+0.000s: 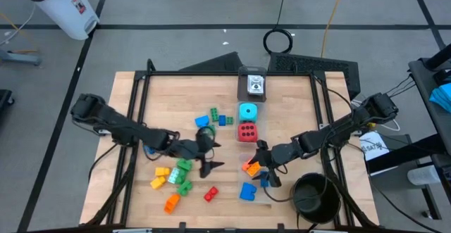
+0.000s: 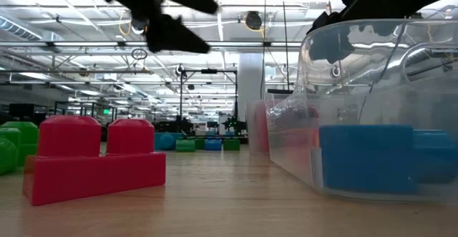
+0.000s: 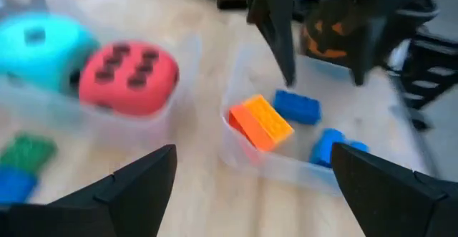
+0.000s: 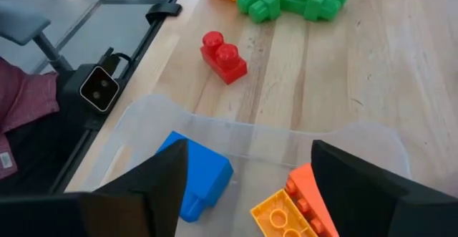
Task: Pick & Place Toys
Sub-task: Put the yellow 1 stud game piece into the bottom transparent bin
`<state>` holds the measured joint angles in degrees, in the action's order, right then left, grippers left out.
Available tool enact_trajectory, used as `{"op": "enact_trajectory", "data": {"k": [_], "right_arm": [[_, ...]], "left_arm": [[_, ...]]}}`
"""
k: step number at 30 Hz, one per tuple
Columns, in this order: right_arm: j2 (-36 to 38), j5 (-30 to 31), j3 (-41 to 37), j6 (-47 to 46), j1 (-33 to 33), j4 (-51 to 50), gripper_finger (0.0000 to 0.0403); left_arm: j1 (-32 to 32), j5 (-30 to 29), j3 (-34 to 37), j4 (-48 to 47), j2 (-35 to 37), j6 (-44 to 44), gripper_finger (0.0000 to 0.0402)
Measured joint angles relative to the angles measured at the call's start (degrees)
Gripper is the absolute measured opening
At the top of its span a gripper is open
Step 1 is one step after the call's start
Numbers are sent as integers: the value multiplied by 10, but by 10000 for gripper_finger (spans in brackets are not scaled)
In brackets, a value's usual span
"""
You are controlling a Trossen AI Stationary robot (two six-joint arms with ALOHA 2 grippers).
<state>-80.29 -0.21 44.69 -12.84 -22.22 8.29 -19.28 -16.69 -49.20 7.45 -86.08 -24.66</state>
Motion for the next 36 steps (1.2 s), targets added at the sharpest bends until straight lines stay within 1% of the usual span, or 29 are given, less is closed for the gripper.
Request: {"op": "enact_trajectory", "data": {"k": [2, 5, 9, 12, 15, 17, 20, 23, 25, 27, 29, 32, 35, 36], "right_arm": [[0, 0, 0, 0, 0, -2, 266], [0, 0, 0, 0, 0, -2, 267], [0, 0, 0, 0, 0, -1, 267], [0, 0, 0, 0, 0, 1, 267], [0, 1, 0, 0, 0, 4, 267], [0, 1, 0, 0, 0, 6, 267], [0, 1, 0, 0, 0, 7, 267], [0, 1, 0, 3, 0, 7, 267], [0, 1, 0, 5, 0, 7, 267], [0, 1, 0, 5, 0, 7, 267], [0, 1, 0, 7, 0, 7, 267], [0, 1, 0, 15, 0, 7, 267], [0, 1, 0, 15, 0, 7, 267], [0, 1, 0, 15, 0, 7, 267]], "left_arm": [[-8, 23, -1, -99, 38, -79, 374], [-30, 34, -1, -274, 72, -240, 374], [-82, 34, -1, -481, 75, -477, 374], [-112, 36, 0, -593, 59, -611, 374], [-125, 30, 0, -669, 51, -698, 374], [-131, 39, 0, -720, 42, -753, 374], [-132, 90, 0, -789, 35, -805, 374], [-132, 119, 0, -814, 22, -822, 363], [-132, 125, 0, -823, 15, -824, 339], [-130, 124, 0, -818, 9, -824, 296], [-126, 124, 0, -821, -1, -832, 238], [-115, 133, 0, -832, -11, -857, 137], [-107, 145, 1, -852, -23, -854, 39], [-105, 146, 1, -860, -27, -854, 20]]}}
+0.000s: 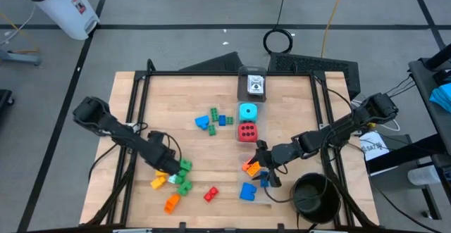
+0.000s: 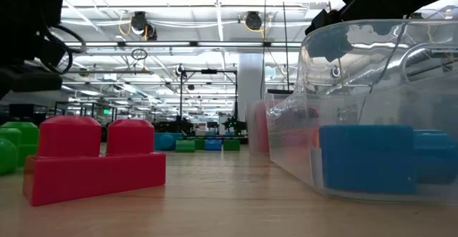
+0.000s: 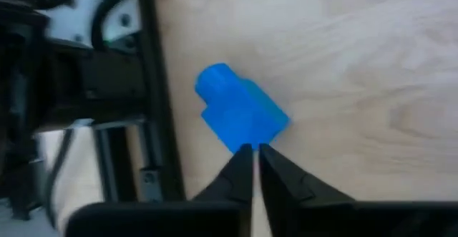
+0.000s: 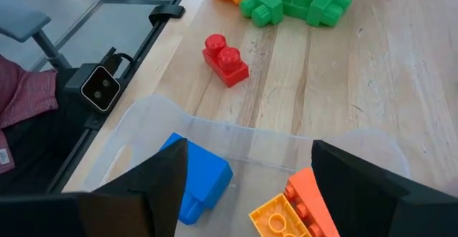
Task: Pick & Place Toys
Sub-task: Put the yellow 1 stud game piece into the bottom transparent bin
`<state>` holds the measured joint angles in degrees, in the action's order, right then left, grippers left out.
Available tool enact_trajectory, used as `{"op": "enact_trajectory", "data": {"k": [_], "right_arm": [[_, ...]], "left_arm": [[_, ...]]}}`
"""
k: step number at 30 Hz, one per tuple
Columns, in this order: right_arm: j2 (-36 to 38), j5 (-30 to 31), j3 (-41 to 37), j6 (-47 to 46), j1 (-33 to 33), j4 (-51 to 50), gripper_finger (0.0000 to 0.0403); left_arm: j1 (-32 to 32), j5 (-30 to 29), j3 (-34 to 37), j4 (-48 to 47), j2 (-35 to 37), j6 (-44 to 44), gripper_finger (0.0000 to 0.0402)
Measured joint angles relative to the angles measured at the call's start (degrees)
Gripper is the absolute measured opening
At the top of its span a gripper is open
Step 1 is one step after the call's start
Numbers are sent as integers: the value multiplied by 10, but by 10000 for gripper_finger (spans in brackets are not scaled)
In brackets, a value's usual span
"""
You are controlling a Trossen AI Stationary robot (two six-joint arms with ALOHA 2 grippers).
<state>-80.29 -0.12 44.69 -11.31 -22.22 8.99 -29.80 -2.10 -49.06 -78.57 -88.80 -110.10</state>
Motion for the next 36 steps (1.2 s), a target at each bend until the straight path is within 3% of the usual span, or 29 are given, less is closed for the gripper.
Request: {"op": "enact_trajectory", "data": {"k": [11, 18, 21, 26, 29, 32, 36], "right_arm": [[0, 0, 0, 0, 0, 0, 267], [0, 0, 0, 0, 0, 7, 267], [0, 0, 0, 0, 0, 10, 267], [0, 0, 0, 0, 0, 11, 267], [0, 0, 0, 0, 0, 10, 267], [0, 0, 0, 0, 0, 10, 267], [0, 0, 0, 0, 0, 10, 267]], "left_arm": [[25, 24, 48, 14, -64, 21, 9], [52, -70, 49, 177, -76, 131, 4], [64, -117, 28, 193, -76, 190, 16], [66, -165, -28, 132, -41, 248, 32], [57, -131, -58, 127, -1, 299, 37], [39, -46, -63, 143, 37, 313, 49], [-8, 26, -63, 171, 58, 297, 103]]}}
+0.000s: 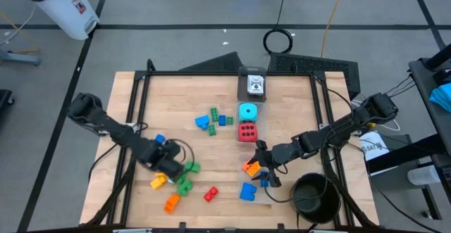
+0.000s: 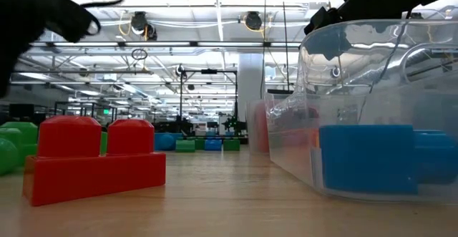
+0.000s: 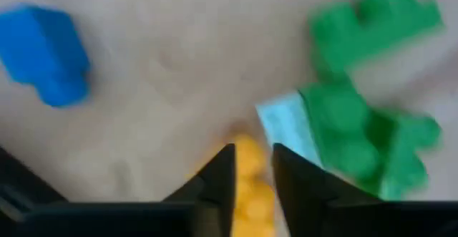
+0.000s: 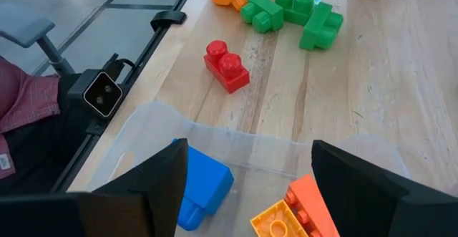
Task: Pick & Place Toys
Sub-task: Put the yellow 1 stud game piece into the bottom transparent bin
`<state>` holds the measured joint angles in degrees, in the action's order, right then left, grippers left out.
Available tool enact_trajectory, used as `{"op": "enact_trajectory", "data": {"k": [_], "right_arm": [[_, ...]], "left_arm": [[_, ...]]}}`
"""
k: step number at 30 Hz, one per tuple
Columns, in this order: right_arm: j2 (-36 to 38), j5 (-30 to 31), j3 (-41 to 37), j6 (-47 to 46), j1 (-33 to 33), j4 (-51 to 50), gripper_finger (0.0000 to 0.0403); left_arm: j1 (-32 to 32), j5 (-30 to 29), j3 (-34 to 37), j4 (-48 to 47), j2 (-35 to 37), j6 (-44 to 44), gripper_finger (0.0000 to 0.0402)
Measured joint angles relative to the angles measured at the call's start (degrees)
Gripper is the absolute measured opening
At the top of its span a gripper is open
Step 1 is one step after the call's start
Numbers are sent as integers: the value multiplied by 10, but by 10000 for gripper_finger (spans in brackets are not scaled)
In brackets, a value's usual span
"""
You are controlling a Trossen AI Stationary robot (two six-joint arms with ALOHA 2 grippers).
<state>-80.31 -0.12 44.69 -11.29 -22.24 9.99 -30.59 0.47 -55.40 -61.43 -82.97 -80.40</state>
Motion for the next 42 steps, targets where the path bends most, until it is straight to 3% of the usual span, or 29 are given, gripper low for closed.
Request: {"op": "enact_trajectory", "data": {"k": [10, 16, 28, 34, 42], "right_arm": [[0, -1, 0, -2, 0, 0, 267], [0, 0, 0, 0, 0, 0, 267], [0, 0, 0, 2, 0, 0, 267], [0, 0, 0, 2, 0, 3, 267], [0, 0, 0, 2, 0, 4, 267]], "left_arm": [[-156, 122, 10, 19, -10, -133, 310], [-198, 87, 51, 21, -10, -210, 368], [-209, 3, 124, 199, -11, -174, 368], [-212, -28, 134, 204, -11, -160, 332], [-225, -11, 136, 219, -10, -138, 263]]}}
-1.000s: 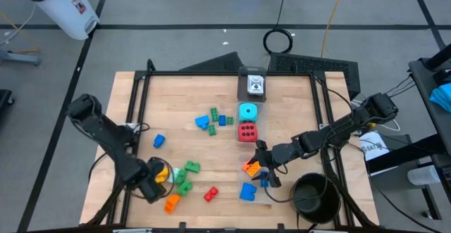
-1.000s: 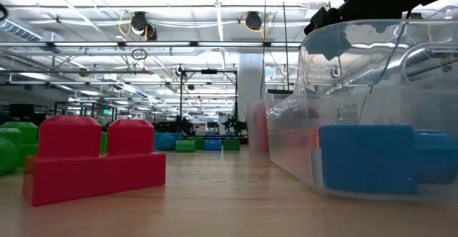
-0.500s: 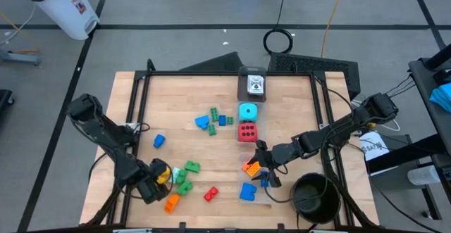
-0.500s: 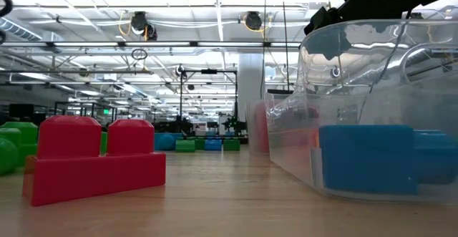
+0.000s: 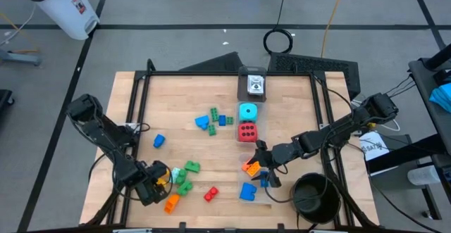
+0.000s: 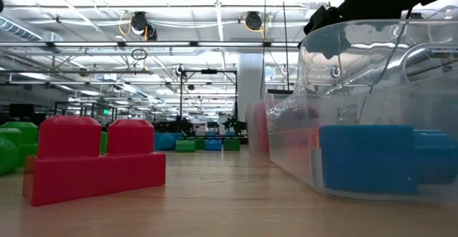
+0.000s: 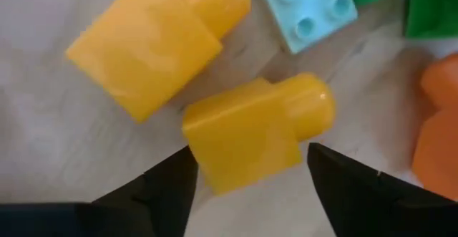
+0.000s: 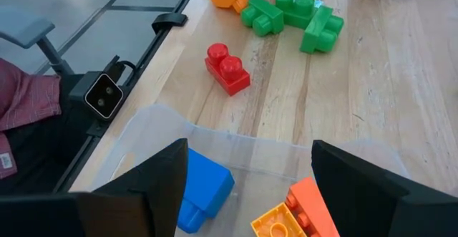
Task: Pick & Place Toys
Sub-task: Put the yellow 1 stud game piece into the bottom transparent bin
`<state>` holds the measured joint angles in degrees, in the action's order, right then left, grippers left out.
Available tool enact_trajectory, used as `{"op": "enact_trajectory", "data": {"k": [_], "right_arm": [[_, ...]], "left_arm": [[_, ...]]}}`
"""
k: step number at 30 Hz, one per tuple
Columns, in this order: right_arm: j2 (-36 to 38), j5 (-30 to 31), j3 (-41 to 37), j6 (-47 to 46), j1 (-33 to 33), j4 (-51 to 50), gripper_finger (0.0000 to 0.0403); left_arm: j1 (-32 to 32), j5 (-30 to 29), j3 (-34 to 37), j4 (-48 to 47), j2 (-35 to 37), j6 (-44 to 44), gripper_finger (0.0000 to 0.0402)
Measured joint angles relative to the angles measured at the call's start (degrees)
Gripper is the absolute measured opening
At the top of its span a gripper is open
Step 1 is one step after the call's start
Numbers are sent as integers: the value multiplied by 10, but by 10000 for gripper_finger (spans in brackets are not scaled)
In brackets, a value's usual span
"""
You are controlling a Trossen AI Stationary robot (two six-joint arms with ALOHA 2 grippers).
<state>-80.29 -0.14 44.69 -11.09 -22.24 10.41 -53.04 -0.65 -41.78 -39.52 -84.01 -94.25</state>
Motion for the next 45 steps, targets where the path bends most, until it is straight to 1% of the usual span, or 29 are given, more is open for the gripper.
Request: {"op": "enact_trajectory", "data": {"k": [4, 6, 12, 18, 20, 22, 24, 27, 34, 37, 39, 41, 45], "right_arm": [[0, 0, 0, 0, 0, 0, 267], [0, 0, 0, 0, 0, 0, 267], [0, 0, 0, 0, 0, 0, 267], [0, 0, 0, 0, 0, 0, 267], [0, 0, 0, 0, 0, 0, 267], [0, 0, 0, 0, 0, 0, 267], [0, 0, 0, 0, 0, 0, 267], [0, 0, 0, 0, 0, 0, 267], [0, 0, 0, 0, 0, 0, 267], [0, 0, 0, 0, 0, 0, 267], [0, 0, 0, 0, 0, 0, 267], [0, -1, 0, 0, 0, 0, 267], [0, -1, 0, 0, 0, 0, 267]], "left_arm": [[0, -23, 0, 1, 0, -6, 228], [1, -25, 0, 3, 0, 3, 205], [1, -36, 0, 3, 0, 8, 117], [3, -103, 0, 0, 0, 16, 21], [3, -132, 0, 2, 0, 24, 6], [3, -144, 0, 3, 0, 46, 15], [5, -144, -4, 0, 0, 62, 39], [11, -144, -15, -6, 8, 74, 89], [24, -143, -32, -85, 46, 91, 215], [23, -114, -28, -119, 45, 99, 255], [23, -103, -15, -113, 45, 104, 275], [23, -106, 1, -100, 46, 112, 288], [23, -105, 30, -83, 45, 124, 297]]}}
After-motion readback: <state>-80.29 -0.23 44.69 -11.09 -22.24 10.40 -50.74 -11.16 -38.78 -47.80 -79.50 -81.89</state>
